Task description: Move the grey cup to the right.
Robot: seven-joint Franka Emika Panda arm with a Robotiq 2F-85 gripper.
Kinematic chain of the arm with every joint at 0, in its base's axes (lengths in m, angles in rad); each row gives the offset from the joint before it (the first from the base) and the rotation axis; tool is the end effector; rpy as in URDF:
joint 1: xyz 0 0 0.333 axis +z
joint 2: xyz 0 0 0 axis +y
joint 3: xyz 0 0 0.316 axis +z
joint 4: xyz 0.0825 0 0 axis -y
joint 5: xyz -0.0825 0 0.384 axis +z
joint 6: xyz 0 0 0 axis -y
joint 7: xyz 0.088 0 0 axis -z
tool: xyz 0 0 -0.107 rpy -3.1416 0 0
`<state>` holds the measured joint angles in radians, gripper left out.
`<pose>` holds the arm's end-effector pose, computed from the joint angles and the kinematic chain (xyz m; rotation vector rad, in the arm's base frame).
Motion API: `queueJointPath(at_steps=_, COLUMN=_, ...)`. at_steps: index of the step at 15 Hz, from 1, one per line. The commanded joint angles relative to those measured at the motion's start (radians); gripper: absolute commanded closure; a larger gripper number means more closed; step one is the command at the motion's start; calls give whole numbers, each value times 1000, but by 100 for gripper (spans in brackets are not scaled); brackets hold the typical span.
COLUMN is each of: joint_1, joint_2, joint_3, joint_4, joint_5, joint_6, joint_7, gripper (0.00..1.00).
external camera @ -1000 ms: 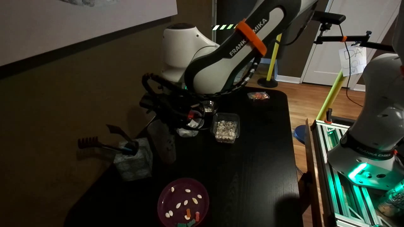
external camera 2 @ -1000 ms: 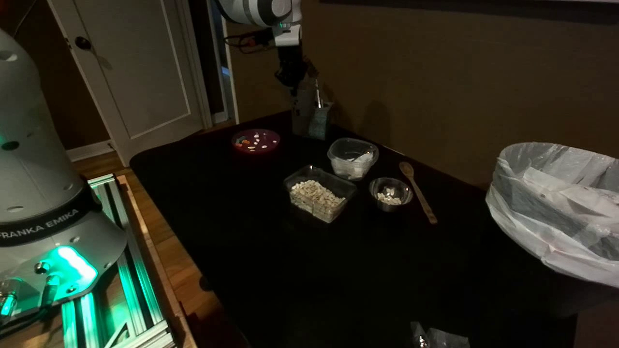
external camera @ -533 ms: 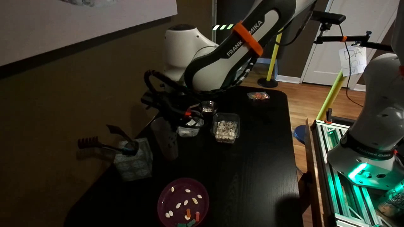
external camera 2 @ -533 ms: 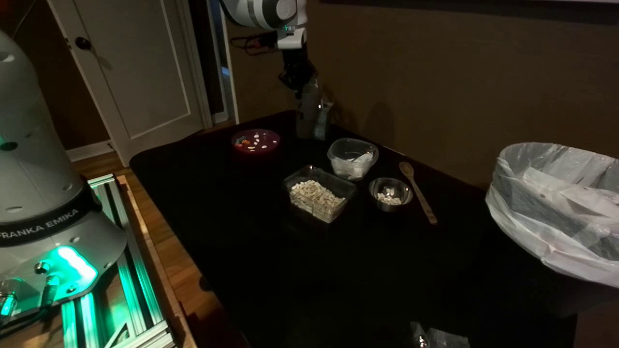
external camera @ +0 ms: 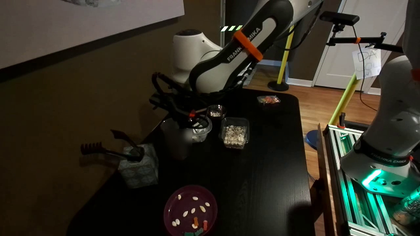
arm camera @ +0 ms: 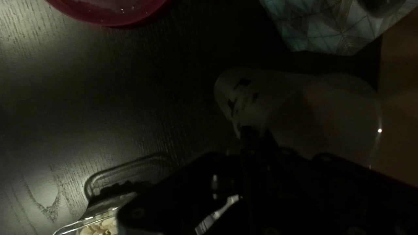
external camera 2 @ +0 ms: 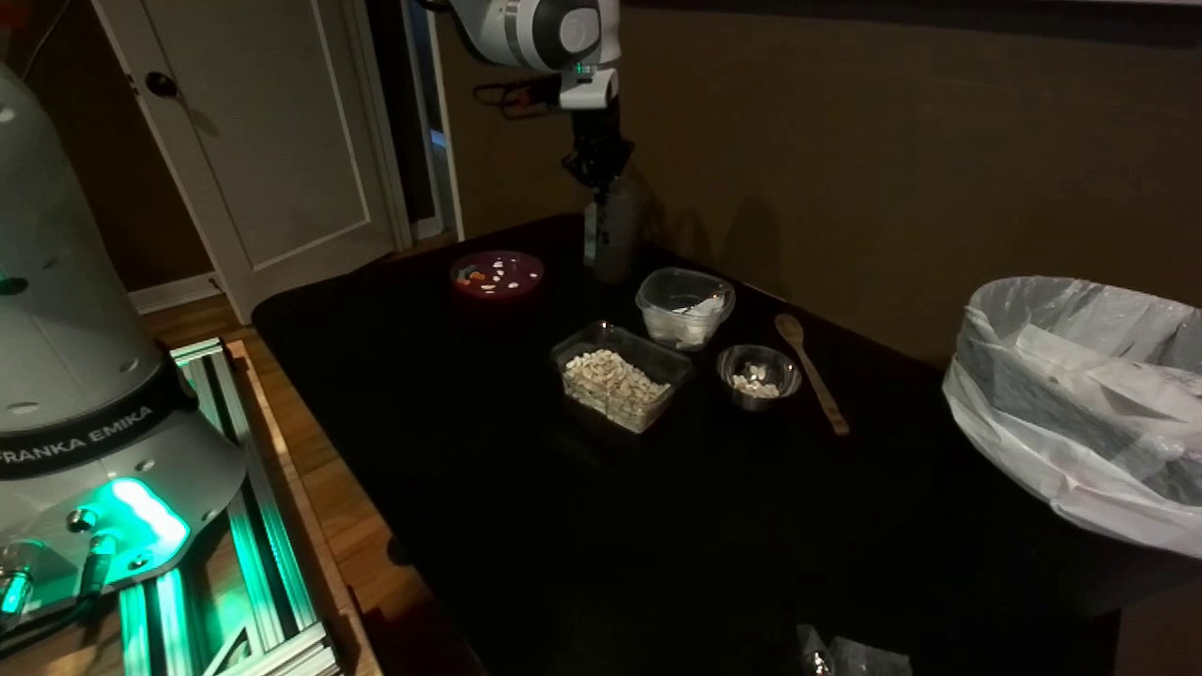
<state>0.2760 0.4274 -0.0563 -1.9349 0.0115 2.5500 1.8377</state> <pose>0.6252 0.1416 0.2829 -2.0576 2.1607 -0.1653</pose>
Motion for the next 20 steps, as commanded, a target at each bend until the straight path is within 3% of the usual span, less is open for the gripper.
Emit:
queueJointPath(at_steps=1, joint_1=7, joint_2=61, joint_3=-28, joint_4=80, joint_5=-26, joint_6=40, joint_7=107, gripper=99)
queueJointPath(at_steps=6, joint_1=43, joint_2=170, joint_3=-81, joint_4=232, joint_5=-86, joint_6=53, joint_7=223, gripper=99)
queueJointPath(at_steps=12, joint_1=44, joint_2=324, joint_3=-125, joint_4=460, joint_5=-112, joint_6=-49, joint_7=294, gripper=99)
queueJointPath(at_steps=13, joint_1=21, joint_2=322, joint_3=-93, joint_4=473, joint_5=-83, joint_6=-94, joint_7=260, gripper=99)
queueJointPath(at_steps=14, joint_1=26, joint_2=283, joint_3=-97, joint_4=391, joint_5=-101, joint_6=-28, joint_7=251, gripper=94)
queueJointPath(at_steps=20, joint_1=23, joint_2=334, joint_3=-113, joint_4=465, joint_5=-117, joint_6=-64, joint_7=264, gripper=99)
